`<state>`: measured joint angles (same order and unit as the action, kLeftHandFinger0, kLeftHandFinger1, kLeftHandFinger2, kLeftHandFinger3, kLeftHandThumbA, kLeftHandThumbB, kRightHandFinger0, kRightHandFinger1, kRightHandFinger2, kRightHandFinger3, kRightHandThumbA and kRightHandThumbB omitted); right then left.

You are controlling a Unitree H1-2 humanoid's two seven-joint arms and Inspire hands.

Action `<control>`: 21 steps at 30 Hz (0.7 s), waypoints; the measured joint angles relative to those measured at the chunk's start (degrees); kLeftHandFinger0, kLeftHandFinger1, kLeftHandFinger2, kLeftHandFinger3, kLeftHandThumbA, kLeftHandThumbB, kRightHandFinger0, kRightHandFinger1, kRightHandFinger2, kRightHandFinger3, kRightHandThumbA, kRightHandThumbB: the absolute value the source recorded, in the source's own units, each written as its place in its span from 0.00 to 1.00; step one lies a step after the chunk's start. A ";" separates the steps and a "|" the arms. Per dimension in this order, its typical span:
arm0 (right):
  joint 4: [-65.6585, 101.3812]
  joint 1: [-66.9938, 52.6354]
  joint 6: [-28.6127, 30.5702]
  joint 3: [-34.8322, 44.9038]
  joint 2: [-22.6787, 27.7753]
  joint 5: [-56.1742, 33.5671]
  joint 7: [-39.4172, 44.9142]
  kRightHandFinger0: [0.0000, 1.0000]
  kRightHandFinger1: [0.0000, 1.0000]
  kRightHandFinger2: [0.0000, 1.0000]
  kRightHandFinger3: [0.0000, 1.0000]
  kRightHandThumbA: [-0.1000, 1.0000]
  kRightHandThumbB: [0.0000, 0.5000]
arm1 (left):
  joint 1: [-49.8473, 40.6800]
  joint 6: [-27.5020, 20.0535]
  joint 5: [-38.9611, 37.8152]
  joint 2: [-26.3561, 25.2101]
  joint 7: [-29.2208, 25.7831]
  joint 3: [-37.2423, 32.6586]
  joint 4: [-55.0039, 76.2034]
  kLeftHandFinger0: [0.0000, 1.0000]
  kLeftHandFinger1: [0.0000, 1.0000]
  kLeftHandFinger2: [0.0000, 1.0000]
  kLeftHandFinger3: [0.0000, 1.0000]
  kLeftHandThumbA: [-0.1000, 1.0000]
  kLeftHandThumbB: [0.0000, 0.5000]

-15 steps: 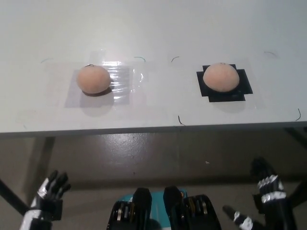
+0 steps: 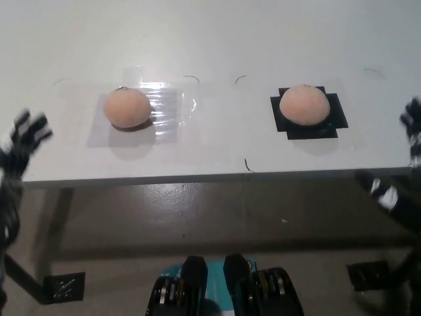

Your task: Use both hands to push two dumpling toys together to the middle

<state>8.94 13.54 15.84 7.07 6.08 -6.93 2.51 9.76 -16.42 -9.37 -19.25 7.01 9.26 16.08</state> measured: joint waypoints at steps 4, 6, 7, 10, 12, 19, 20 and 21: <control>-8.33 7.13 -0.80 1.12 0.69 0.03 -0.81 1.00 1.00 1.00 1.00 1.00 0.40 | 6.43 0.46 -0.07 -1.76 0.02 0.59 -10.15 1.00 1.00 1.00 1.00 1.00 0.60; -12.31 10.04 -0.88 1.36 0.88 0.06 -1.02 1.00 1.00 1.00 1.00 1.00 0.38 | 9.20 0.53 -0.02 -2.19 0.02 0.62 -14.88 1.00 1.00 1.00 1.00 1.00 0.54; -14.06 11.29 -0.88 1.49 0.97 0.06 -1.16 1.00 1.00 1.00 1.00 1.00 0.38 | 10.40 0.49 0.05 -2.28 0.02 0.60 -17.35 1.00 1.00 1.00 1.00 1.00 0.53; -19.45 14.69 -0.90 1.87 1.25 -0.01 -1.45 1.00 1.00 1.00 1.00 1.00 0.40 | 13.53 0.27 0.45 -2.58 0.06 0.38 -22.85 1.00 1.00 1.00 1.00 1.00 0.50; -24.32 17.57 -0.91 2.24 1.63 -0.04 -1.67 1.00 1.00 1.00 1.00 1.00 0.33 | 15.96 0.27 1.11 -2.84 0.06 0.07 -27.02 1.00 1.00 1.00 1.00 1.00 0.57; -42.05 26.28 -0.47 3.28 3.12 0.05 -2.69 1.00 1.00 1.00 1.00 1.00 0.26 | 23.12 0.61 6.22 -2.85 -1.30 -1.94 -36.22 1.00 1.00 1.00 1.00 1.00 0.61; -44.43 27.29 -0.41 3.31 3.22 0.08 -2.85 1.00 1.00 1.00 1.00 1.00 0.24 | 24.19 0.62 7.00 -2.84 -1.48 -2.50 -37.92 1.00 1.00 1.00 1.00 1.00 0.64; -46.12 28.15 -0.35 3.31 3.31 0.09 -2.95 1.00 1.00 1.00 1.00 1.00 0.24 | 24.91 0.62 7.63 -2.82 -1.66 -3.03 -39.71 1.00 1.00 1.00 1.00 1.00 0.61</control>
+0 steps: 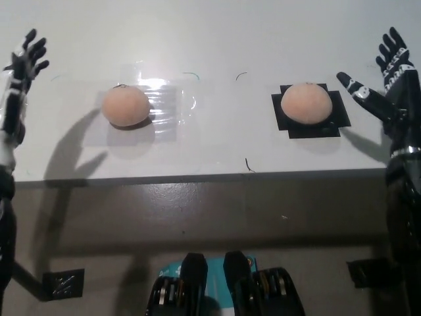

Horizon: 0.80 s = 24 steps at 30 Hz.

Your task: Use both hands to push two dumpling toys together to the middle

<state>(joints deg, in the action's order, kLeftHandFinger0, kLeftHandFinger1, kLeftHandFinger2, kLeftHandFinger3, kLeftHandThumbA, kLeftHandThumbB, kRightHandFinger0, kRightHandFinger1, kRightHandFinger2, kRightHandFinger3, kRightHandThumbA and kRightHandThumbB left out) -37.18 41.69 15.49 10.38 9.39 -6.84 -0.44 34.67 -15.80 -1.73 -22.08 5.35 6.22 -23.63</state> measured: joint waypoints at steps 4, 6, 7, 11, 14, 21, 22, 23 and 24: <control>-10.73 4.43 1.04 -0.01 0.44 0.24 -0.59 1.00 1.00 1.00 1.00 1.00 0.26 | 3.65 0.04 1.86 0.60 -0.41 -1.56 -8.00 1.00 1.00 1.00 1.00 1.00 0.56; -14.55 6.24 1.61 0.03 0.62 0.26 -0.84 1.00 1.00 1.00 1.00 1.00 0.26 | 4.95 0.01 2.10 0.93 -0.39 -1.86 -11.12 1.00 1.00 1.00 1.00 1.00 0.62; -16.08 6.85 1.81 0.07 0.69 0.24 -0.88 1.00 1.00 1.00 1.00 1.00 0.28 | 5.62 -0.03 2.11 1.05 -0.37 -1.92 -12.46 1.00 1.00 1.00 1.00 1.00 0.64; -24.13 10.52 2.93 0.43 1.24 0.01 -0.88 1.00 1.00 1.00 1.00 1.00 0.31 | 8.48 -0.05 2.16 1.30 -0.33 -2.28 -18.68 1.00 1.00 1.00 1.00 1.00 0.57; -28.81 12.84 4.11 0.80 1.53 -0.37 -0.74 1.00 1.00 1.00 1.00 1.00 0.30 | 9.81 -0.15 2.17 1.43 -0.27 -2.70 -21.48 1.00 1.00 1.00 1.00 1.00 0.60; -34.76 14.56 6.34 0.87 1.78 -0.92 -0.62 1.00 1.00 1.00 1.00 1.00 0.46 | 10.23 0.48 1.83 2.25 0.85 -3.12 -22.40 1.00 1.00 1.00 1.00 1.00 0.79; -35.45 14.55 6.55 0.87 1.76 -1.04 -0.60 1.00 1.00 1.00 1.00 1.00 0.50 | 10.21 0.48 1.86 2.39 0.95 -3.35 -22.37 1.00 1.00 1.00 1.00 1.00 0.68; -35.74 14.54 6.59 0.86 1.75 -1.08 -0.60 1.00 1.00 1.00 1.00 1.00 0.49 | 10.18 0.48 1.90 2.47 1.01 -3.48 -22.36 1.00 1.00 1.00 1.00 1.00 0.64; -36.12 14.55 6.68 0.80 1.75 -1.11 -0.61 1.00 1.00 1.00 1.00 1.00 0.49 | 10.15 0.42 1.93 2.64 1.18 -3.74 -22.37 1.00 1.00 1.00 1.00 1.00 0.65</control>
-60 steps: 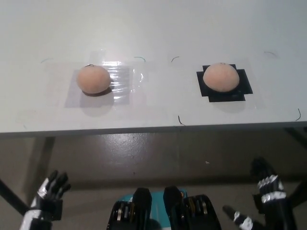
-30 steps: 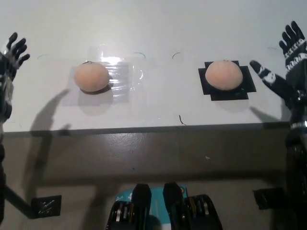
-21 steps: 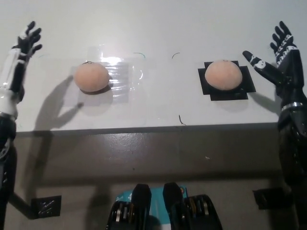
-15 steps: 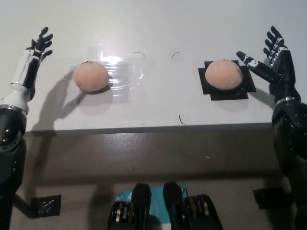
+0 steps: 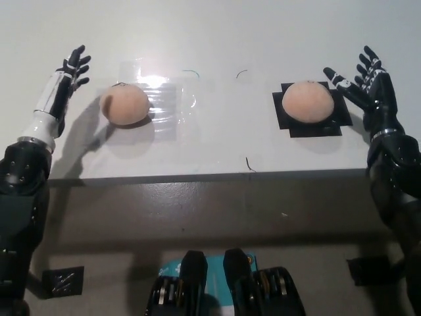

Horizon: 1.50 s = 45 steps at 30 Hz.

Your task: Use both hands to push two dumpling toys together to the middle

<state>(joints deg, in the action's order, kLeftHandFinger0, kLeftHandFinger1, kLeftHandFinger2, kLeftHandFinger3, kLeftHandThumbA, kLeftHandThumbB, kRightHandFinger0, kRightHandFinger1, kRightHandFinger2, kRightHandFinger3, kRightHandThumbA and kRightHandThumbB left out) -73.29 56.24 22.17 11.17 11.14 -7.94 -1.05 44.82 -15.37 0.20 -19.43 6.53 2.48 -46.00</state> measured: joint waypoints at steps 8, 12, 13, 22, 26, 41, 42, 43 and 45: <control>-1.65 -0.21 0.41 -0.24 -0.62 -0.17 0.15 1.00 1.00 1.00 1.00 1.00 0.48 | -0.96 -0.62 0.25 1.58 0.70 -1.95 0.00 1.00 1.00 1.00 1.00 1.00 0.76; -1.65 -0.77 0.60 -0.38 -1.60 -0.21 0.63 1.00 1.00 1.00 1.00 1.00 0.42 | -2.22 -0.93 0.81 2.38 0.60 -3.05 0.30 1.00 1.00 1.00 1.00 1.00 0.70; -1.64 -0.94 0.64 -0.39 -1.80 -0.22 0.72 1.00 1.00 1.00 1.00 1.00 0.42 | -2.35 -1.03 0.98 2.46 0.57 -3.21 0.34 1.00 1.00 1.00 1.00 1.00 0.64; -1.53 -1.59 2.13 -0.46 -3.60 -0.29 0.96 1.00 1.00 1.00 1.00 1.00 0.48 | -4.17 -2.17 1.65 3.83 0.48 -4.10 2.52 1.00 1.00 1.00 1.00 1.00 0.65; -1.42 -1.68 2.40 -0.49 -4.20 -0.29 0.93 1.00 1.00 1.00 1.00 1.00 0.54 | -5.51 -2.22 1.70 4.65 0.67 -4.35 4.03 1.00 1.00 1.00 1.00 1.00 0.62; 0.65 -2.76 3.65 -0.47 -8.17 -0.63 1.37 1.00 1.00 1.00 1.00 1.00 0.30 | -7.50 -1.15 2.95 8.49 1.32 -6.43 4.98 1.00 1.00 1.00 1.00 1.00 0.70; 0.87 -2.85 3.65 -0.47 -8.54 -0.63 1.50 1.00 1.00 1.00 1.00 1.00 0.30 | -7.49 -1.16 3.15 8.67 1.29 -6.55 4.96 1.00 1.00 1.00 1.00 1.00 0.71; 0.99 -2.93 3.65 -0.47 -8.91 -0.63 1.59 1.00 1.00 1.00 1.00 1.00 0.31 | -7.43 -1.16 3.32 8.78 1.28 -6.64 4.94 1.00 1.00 1.00 1.00 1.00 0.70; 1.31 -3.06 3.67 -0.48 -9.75 -0.62 1.70 1.00 1.00 1.00 1.00 1.00 0.31 | -7.29 -1.09 3.65 9.01 1.25 -6.89 4.96 1.00 1.00 1.00 1.00 1.00 0.66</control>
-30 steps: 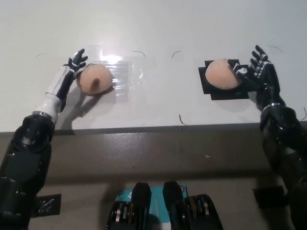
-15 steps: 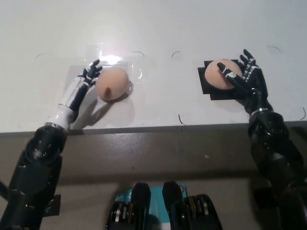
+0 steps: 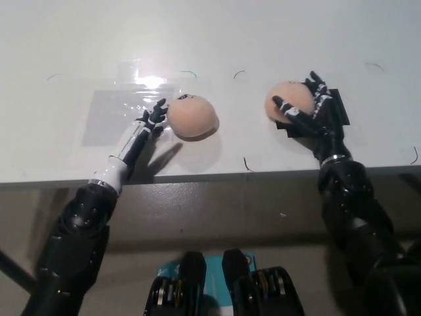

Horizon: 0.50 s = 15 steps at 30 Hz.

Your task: Use both hands to push two dumpling toys together to the middle

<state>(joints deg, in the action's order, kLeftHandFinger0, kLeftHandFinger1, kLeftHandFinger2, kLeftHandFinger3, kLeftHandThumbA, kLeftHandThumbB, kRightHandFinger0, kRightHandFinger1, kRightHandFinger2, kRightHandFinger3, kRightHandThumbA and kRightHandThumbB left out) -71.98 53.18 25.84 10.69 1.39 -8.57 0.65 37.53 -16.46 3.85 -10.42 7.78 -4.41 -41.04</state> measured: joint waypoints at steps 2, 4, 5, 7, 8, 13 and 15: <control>0.28 -0.14 0.00 0.00 -0.58 0.00 0.08 1.00 1.00 1.00 1.00 1.00 0.24 | 0.08 0.20 0.26 0.25 -0.02 -0.21 0.09 1.00 1.00 1.00 1.00 1.00 0.65; 1.09 -0.54 0.00 0.00 -1.44 -0.04 0.30 1.00 1.00 1.00 1.00 1.00 0.28 | 0.16 0.47 0.65 0.70 -0.05 -0.47 0.21 1.00 1.00 1.00 1.00 1.00 0.65; 1.39 -0.68 0.01 0.01 -1.84 -0.05 0.38 1.00 1.00 1.00 1.00 1.00 0.28 | 0.20 0.53 0.79 0.85 -0.05 -0.55 0.25 1.00 1.00 1.00 1.00 1.00 0.65; 1.53 -0.70 0.01 0.05 -2.77 -0.20 0.43 1.00 1.00 1.00 1.00 1.00 0.31 | 0.33 0.67 1.03 1.36 -0.05 -0.73 0.25 1.00 1.00 1.00 1.00 1.00 0.64; 1.54 -0.69 0.01 0.05 -3.08 -0.24 0.43 1.00 1.00 1.00 1.00 1.00 0.33 | 0.38 0.71 1.13 1.61 -0.05 -0.82 0.25 1.00 1.00 1.00 1.00 1.00 0.64; 1.73 -0.69 0.06 0.01 -4.63 -0.35 0.94 1.00 1.00 1.00 1.00 1.00 0.35 | 0.59 0.84 1.72 3.02 -0.16 -1.46 0.24 1.00 1.00 1.00 1.00 1.00 0.66; 1.76 -0.70 0.06 -0.01 -5.03 -0.39 1.25 1.00 1.00 1.00 1.00 1.00 0.42 | 0.75 0.87 1.95 3.32 -0.32 -1.66 0.12 1.00 1.00 1.00 1.00 1.00 0.68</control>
<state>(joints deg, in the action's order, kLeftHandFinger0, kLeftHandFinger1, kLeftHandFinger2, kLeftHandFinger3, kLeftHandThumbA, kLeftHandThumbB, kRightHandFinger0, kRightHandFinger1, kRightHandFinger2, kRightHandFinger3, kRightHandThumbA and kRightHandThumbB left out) -70.22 52.48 25.90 10.69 -3.64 -8.96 1.90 38.28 -15.59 5.80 -7.09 7.46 -6.07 -40.91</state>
